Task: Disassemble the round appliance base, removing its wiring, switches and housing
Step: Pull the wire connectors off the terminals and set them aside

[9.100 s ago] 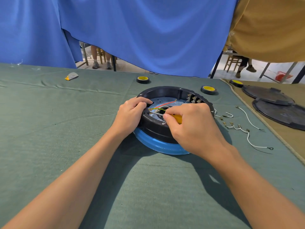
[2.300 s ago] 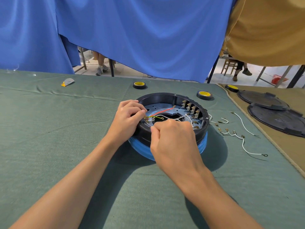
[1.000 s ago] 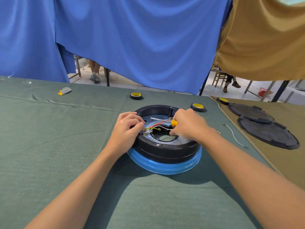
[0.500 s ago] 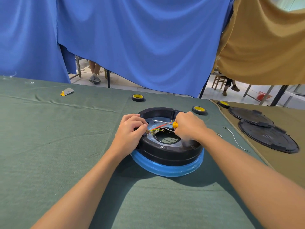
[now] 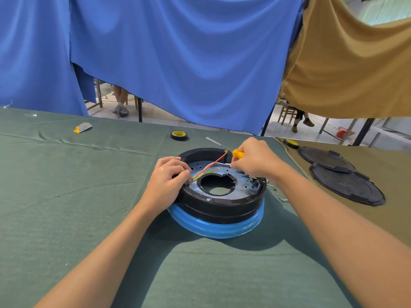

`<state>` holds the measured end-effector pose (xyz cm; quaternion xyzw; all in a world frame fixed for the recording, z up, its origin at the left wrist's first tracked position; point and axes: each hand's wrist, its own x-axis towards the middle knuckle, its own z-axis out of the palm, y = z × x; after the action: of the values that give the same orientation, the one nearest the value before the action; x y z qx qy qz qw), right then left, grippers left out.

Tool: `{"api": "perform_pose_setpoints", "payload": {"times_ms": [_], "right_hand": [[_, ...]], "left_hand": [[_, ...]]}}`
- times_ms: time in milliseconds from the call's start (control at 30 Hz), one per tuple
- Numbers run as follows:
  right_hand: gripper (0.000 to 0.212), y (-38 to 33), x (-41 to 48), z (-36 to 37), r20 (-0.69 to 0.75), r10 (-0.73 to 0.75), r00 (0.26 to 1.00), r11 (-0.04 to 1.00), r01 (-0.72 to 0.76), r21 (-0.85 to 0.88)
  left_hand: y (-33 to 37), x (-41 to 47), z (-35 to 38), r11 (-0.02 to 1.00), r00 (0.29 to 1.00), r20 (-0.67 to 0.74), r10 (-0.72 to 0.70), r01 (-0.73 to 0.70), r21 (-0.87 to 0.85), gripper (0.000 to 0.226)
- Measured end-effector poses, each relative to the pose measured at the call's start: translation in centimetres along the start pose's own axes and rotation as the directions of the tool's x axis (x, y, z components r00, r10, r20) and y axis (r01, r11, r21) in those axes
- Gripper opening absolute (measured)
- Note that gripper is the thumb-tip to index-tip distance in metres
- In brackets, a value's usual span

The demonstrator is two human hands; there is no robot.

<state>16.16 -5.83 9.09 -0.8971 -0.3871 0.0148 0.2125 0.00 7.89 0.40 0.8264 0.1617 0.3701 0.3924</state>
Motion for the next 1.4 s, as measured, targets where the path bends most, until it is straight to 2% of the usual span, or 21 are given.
{"api": "perform_pose_setpoints", "payload": {"times_ms": [133,233,333,433,533,600,667,733,800,900,1000,1067,1167,1300,1400], "right_hand": [[0.018,1.0,0.3,-0.1,-0.015,0.099,0.995,0.973,-0.094,0.212],[0.014,1.4,0.5,-0.3,-0.055,0.182,0.982,0.895,-0.142,0.423],[0.015,1.8,0.5,-0.6,-0.071,0.268,0.961,0.746,-0.160,0.646],[0.010,1.8,0.2,-0.8,0.016,0.301,0.953,0.535,-0.183,0.825],[0.003,1.6,-0.2,-1.1,0.110,0.268,0.957,0.332,-0.199,0.922],[0.004,1.5,-0.6,-1.6,0.132,0.216,0.968,0.248,-0.185,0.951],[0.006,1.7,-1.0,-2.4,0.109,0.172,0.979,0.213,-0.145,0.966],[0.006,2.3,-1.4,-3.5,0.038,0.163,0.986,0.268,-0.082,0.960],[0.010,3.3,-1.8,-4.6,-0.085,0.175,0.981,0.441,-0.001,0.897],[0.016,5.3,-2.9,-5.3,-0.274,0.154,0.949,0.772,0.057,0.633],[0.019,7.5,-4.5,-5.2,-0.343,0.106,0.933,0.929,0.030,0.368],[0.023,8.7,-5.6,-5.1,-0.348,0.091,0.933,0.965,0.004,0.264],[0.028,10.1,-7.1,-4.6,-0.328,0.151,0.933,0.967,-0.071,0.245],[0.030,10.9,-8.7,-3.7,-0.276,0.272,0.922,0.945,-0.201,0.259],[0.025,11.0,-9.3,-2.8,-0.257,0.307,0.916,0.946,-0.265,0.185]], "left_hand": [[-0.1,0.0,0.0,1.000,1.000,-0.004,-0.001,0.001,-0.005,0.043],[-0.1,0.0,0.0,1.000,1.000,0.001,0.000,0.000,0.000,0.042],[-0.1,0.1,0.0,1.000,1.000,0.007,-0.006,0.006,0.009,0.040],[-0.1,0.1,-0.1,1.000,1.000,0.014,-0.013,0.013,0.014,0.038],[-0.2,0.1,-0.1,0.999,0.999,0.025,-0.025,0.024,0.028,0.034],[-0.2,0.2,0.0,0.999,0.999,0.027,-0.029,0.028,0.035,0.032],[-0.1,0.2,0.0,0.999,0.999,0.026,-0.022,0.021,0.038,0.032],[-0.1,0.2,-0.1,0.999,1.000,0.027,-0.008,0.007,0.053,0.031],[0.1,0.4,-0.3,0.996,0.999,0.038,0.006,-0.009,0.093,0.029],[0.7,0.5,-0.7,0.987,0.999,0.046,0.002,-0.009,0.163,0.027],[1.7,0.4,-0.8,0.971,1.000,0.011,0.023,-0.025,0.238,0.026],[2.7,-0.1,-0.4,0.936,0.996,0.013,0.091,-0.090,0.340,0.024],[4.4,-1.1,1.2,0.855,0.971,0.124,0.206,-0.240,0.459,0.022],[6.3,-2.1,4.0,0.694,0.901,0.311,0.303,-0.432,0.576,0.039],[6.9,-2.8,4.9,0.575,0.881,0.351,0.319,-0.474,0.667,0.054]]}}
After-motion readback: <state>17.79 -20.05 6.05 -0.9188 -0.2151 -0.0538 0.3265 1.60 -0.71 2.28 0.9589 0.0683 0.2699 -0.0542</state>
